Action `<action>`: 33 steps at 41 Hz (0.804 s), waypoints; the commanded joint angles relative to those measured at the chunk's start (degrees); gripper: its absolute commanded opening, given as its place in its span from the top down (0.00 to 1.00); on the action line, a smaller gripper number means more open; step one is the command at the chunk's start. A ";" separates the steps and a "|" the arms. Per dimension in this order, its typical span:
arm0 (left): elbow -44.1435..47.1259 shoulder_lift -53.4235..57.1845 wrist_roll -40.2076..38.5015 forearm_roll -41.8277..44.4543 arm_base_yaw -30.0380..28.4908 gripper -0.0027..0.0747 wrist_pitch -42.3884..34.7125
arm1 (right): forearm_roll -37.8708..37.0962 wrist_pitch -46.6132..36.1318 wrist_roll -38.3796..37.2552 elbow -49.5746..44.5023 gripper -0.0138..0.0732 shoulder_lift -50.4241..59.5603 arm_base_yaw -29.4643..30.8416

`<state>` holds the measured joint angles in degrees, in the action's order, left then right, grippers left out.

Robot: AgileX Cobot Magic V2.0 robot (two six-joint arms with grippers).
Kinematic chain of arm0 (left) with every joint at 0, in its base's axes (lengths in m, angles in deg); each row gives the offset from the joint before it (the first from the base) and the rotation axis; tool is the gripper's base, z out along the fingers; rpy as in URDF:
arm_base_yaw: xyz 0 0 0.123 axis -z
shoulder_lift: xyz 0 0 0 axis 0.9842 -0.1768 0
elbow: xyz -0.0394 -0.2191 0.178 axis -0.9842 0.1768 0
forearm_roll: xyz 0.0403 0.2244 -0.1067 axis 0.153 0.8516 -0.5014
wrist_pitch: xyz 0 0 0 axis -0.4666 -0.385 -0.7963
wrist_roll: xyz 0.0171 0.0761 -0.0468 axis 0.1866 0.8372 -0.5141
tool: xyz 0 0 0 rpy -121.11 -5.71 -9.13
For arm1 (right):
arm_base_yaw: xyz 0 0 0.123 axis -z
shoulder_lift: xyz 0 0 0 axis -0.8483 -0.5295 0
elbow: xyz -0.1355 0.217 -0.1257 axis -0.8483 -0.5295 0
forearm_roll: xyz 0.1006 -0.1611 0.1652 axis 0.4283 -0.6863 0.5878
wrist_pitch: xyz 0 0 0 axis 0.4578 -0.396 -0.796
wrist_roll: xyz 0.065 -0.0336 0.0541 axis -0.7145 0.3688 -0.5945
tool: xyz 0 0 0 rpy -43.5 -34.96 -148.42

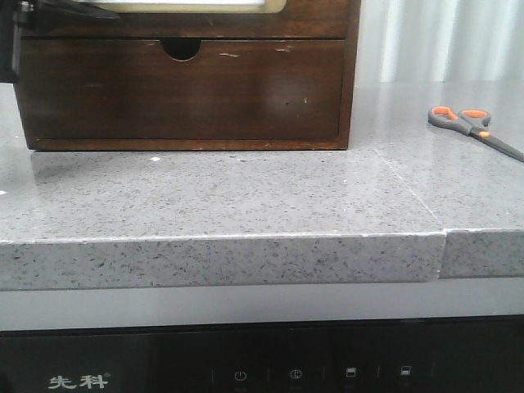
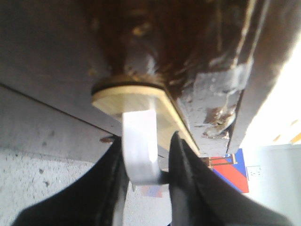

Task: Put scissors in drawer with both arms
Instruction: 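Pull the drawer open toward the robot with the left gripper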

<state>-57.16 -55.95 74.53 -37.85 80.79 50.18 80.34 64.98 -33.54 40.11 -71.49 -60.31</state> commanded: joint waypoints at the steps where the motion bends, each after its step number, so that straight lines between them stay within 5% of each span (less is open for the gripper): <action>1: 3.30 7.35 4.96 -1.71 0.21 0.94 5.72 | -0.64 -3.19 0.18 1.42 0.16 -0.35 0.33; 15: 21.28 24.30 7.71 -1.71 0.21 0.94 6.53 | -0.64 -3.19 0.18 1.42 0.16 -0.35 0.33; 24: 25.04 29.89 7.71 -1.15 0.21 0.93 5.87 | -0.64 -3.19 0.18 1.42 0.16 -0.35 0.33; 29: 25.04 29.89 7.71 -0.11 0.21 0.83 4.27 | -0.64 -3.19 0.18 1.42 0.16 -0.35 0.33; 33: 25.04 29.48 7.71 -0.11 0.21 0.65 4.03 | -0.64 -3.19 0.18 1.42 0.16 -0.35 0.33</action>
<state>-30.63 -27.50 78.35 -38.05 80.79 51.18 80.34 64.98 -33.54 40.11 -71.49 -60.31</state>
